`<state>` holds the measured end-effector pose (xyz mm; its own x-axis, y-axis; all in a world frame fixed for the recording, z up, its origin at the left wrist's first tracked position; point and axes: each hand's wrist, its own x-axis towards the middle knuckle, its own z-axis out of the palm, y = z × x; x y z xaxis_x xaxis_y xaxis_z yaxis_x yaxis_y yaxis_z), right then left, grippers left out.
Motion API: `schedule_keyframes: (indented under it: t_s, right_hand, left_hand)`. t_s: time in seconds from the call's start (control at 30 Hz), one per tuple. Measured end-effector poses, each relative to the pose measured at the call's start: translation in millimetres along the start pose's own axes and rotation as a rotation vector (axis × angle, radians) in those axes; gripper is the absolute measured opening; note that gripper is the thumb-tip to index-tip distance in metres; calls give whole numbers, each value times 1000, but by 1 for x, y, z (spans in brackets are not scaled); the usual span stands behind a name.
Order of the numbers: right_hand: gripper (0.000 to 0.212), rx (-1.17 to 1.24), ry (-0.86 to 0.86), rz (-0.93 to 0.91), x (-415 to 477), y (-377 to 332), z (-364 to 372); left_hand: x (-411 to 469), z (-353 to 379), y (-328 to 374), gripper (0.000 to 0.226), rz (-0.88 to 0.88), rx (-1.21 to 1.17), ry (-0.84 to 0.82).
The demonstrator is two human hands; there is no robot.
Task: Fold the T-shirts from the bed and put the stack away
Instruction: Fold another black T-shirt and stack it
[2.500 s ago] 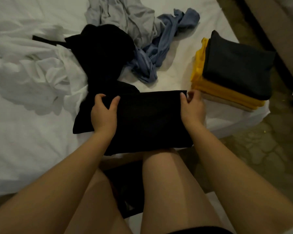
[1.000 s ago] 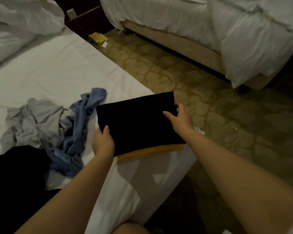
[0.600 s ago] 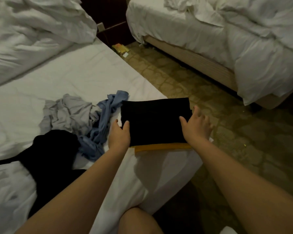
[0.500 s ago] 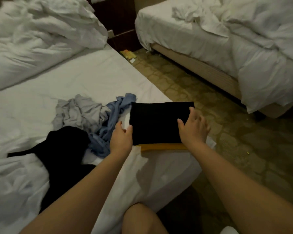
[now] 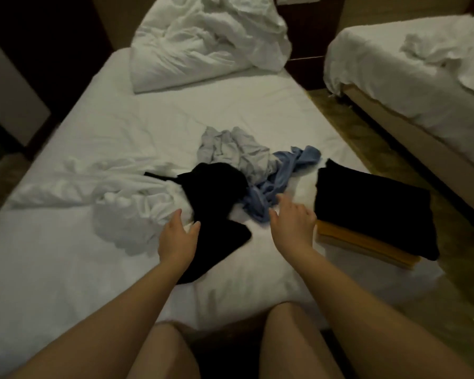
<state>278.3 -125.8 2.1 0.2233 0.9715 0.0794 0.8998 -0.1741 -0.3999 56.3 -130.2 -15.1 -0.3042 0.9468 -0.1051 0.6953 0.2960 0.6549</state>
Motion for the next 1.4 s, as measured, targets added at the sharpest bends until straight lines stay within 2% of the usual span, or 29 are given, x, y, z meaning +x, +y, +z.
schedule_keyframes:
  t_s: [0.07,0.13,0.2,0.3,0.4,0.53,0.63,0.73,0.8,0.87,1.0,1.1,1.2,1.27,1.33,1.4]
  right_hand:
    - [29,5,-102,-86,0,-16,23]
    - [31,41,-232,-170,0,-28,47]
    - [44,32,-353,-210,-1,-39,71]
    - [62,38,-485,-161,-5,-50,104]
    - [43,99,-493,-111,0,-55,116]
    - [29,388,-356,-95,6,-67,89]
    - [27,607,-121,-63,16,-91,43]
    - [15,837,142,-178,19,-119,-18]
    - [9,948,246,-250,14,-133,-56]
    - [9,999,274,-301,6,-140,-84]
    - [11,1053,314,-325,-15,-136,-123]
    - [6,1152,398,-253,-27,-133,-157]
    - [5,1216,405,-244,-36,-131,-188]
    - [3,1258,389,-252,-46,-128,-205]
    - [3,1303,405,-261,-57,-125,-221]
    - [5,1331,448,-264,-66,-120,-238]
  left_hand:
    - [10,-8,-25,60,-20,-37,-39]
    - [16,-10,-43,55,-7,-59,-106]
    - [18,-5,-55,53,-8,-69,-156]
    - [20,3,-64,57,-10,-90,-165]
    - [22,5,-68,60,4,-105,-167]
    - [23,0,-63,61,21,-143,-143]
    - [17,-10,-44,63,88,-239,-80]
    - [5,-25,-14,70,145,-355,-59]
    - [-4,-40,11,76,240,-443,-50]
    - [-15,-56,38,80,332,-544,-60]
    - [-43,-83,80,72,350,-700,-90]
    - [-64,-99,99,75,406,-646,-54]
    - [-88,-113,118,83,550,-521,-58]
    - [-104,-118,131,75,633,-441,-60]
    - [-117,-124,142,44,635,-429,-23]
    - [-125,-134,149,12,583,-524,0]
